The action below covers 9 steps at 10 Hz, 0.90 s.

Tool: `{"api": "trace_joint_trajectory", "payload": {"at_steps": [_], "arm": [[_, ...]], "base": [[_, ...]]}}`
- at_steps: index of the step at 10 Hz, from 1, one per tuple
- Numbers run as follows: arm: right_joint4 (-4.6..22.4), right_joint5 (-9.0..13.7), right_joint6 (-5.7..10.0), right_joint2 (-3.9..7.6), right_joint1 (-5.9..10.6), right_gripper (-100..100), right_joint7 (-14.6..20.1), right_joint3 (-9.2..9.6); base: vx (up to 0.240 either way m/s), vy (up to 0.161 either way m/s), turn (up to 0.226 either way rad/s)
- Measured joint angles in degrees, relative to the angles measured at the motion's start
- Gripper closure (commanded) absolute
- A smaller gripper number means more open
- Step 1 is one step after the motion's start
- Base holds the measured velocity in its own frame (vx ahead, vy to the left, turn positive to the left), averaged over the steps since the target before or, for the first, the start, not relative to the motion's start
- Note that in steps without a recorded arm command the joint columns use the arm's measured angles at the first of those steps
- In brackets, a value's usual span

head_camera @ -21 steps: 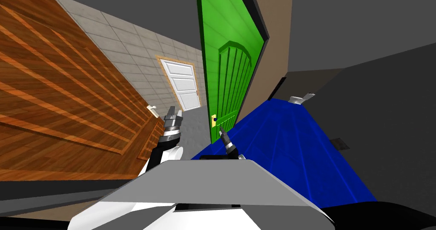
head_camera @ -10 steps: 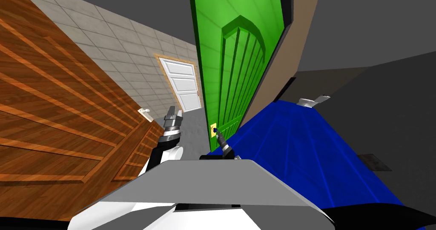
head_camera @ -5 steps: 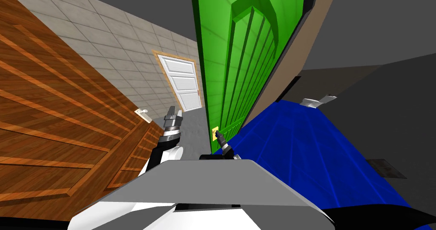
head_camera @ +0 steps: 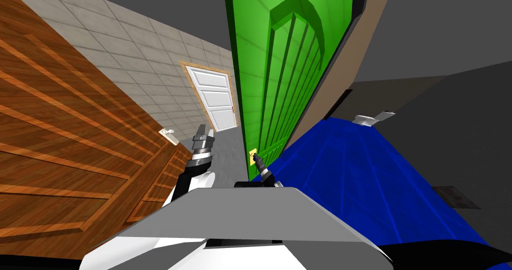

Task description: Push the door open

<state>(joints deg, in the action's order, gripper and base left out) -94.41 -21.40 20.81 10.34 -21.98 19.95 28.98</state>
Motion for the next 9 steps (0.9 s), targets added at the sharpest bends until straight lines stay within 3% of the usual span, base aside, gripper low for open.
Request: {"api": "trace_joint_trajectory", "payload": {"at_steps": [4, 7, 9], "arm": [[1.18, 0.56, -0.60, -0.75, 0.65, 100, -0.54, -1.75], [2.82, 1.04, -0.59, -2.27, 1.89, 100, -1.40, -3.62], [1.82, 1.28, -1.74, -2.64, 1.82, 100, -1.78, -4.45]], "base": [[0.126, 0.127, -0.046], [0.158, 0.161, -0.071], [0.094, 0.124, -0.056]]}}
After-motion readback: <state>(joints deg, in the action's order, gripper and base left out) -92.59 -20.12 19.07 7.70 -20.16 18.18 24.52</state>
